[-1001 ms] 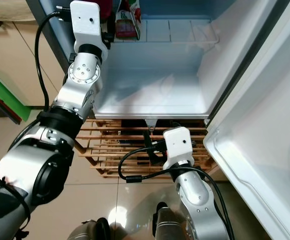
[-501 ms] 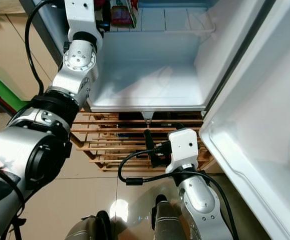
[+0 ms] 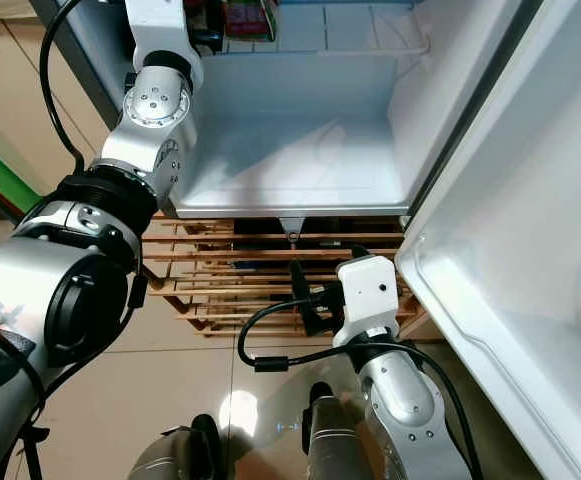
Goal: Restocking fridge
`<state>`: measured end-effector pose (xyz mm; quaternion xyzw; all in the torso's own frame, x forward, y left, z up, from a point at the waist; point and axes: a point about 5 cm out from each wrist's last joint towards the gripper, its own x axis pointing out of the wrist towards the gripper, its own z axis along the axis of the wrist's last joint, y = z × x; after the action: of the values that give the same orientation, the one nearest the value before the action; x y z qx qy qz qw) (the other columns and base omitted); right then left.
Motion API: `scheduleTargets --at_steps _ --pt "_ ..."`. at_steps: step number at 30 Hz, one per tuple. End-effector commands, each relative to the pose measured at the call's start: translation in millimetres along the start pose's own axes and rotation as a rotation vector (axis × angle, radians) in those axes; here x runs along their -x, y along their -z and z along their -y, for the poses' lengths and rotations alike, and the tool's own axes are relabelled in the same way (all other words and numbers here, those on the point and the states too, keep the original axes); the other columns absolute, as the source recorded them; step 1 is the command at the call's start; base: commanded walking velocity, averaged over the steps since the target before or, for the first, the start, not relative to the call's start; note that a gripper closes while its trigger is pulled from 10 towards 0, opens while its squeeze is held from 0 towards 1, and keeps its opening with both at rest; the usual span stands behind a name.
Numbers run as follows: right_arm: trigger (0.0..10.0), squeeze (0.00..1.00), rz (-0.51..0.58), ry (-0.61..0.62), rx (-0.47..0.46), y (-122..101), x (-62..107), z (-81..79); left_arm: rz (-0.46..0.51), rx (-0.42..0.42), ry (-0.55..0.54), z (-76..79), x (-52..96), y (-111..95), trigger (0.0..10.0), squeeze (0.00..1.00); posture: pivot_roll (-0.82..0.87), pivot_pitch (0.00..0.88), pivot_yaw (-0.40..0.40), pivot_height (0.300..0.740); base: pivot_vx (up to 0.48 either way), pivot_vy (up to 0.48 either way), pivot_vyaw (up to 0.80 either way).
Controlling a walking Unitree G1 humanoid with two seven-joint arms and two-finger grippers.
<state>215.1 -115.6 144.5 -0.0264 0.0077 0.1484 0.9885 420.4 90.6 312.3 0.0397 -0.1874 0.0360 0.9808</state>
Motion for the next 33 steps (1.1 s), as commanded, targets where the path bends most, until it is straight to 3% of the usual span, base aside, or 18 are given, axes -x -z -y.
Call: scheduleTargets --at_steps 1,5,13,17,26,33 --pt "10.0 0.0 -0.009 -0.004 -0.017 0 1.1 -0.4 0.033 -0.031 -0.024 -11.3 -7.9 -15 10.0 1.0 -0.33 0.266 0.052 0.74 0.0 0.0 0.0" --pt "10.0 0.0 -0.01 -0.005 -0.019 1 0.1 0.0 0.025 -0.011 0.013 -3.5 -7.8 -19 10.0 1.0 -0.31 0.258 0.052 0.74 0.0 0.0 0.0" --pt "10.0 0.0 -0.015 -0.019 -0.021 4 -5.5 -1.3 -0.065 0.022 0.056 13.3 0.2 -1 10.0 1.0 -0.29 0.242 0.051 0.74 0.0 0.0 0.0" --pt "10.0 0.0 -0.023 -0.026 -0.02 6 -5.3 -1.9 -0.127 0.086 0.073 20.5 7.5 11 10.0 1.0 -0.28 0.227 0.044 0.74 0.0 0.0 0.0" --pt "10.0 0.0 -0.024 -0.039 -0.017 6 -8.2 -1.1 -0.121 0.103 0.085 22.0 14.5 12 10.0 1.0 -0.26 0.201 0.031 0.74 0.0 0.0 0.0" --pt "10.0 0.0 -0.021 -0.055 -0.013 7 -13.3 -0.7 -0.127 0.085 0.087 13.5 24.7 18 10.0 1.0 -0.24 0.173 0.022 0.74 0.0 0.0 0.0"
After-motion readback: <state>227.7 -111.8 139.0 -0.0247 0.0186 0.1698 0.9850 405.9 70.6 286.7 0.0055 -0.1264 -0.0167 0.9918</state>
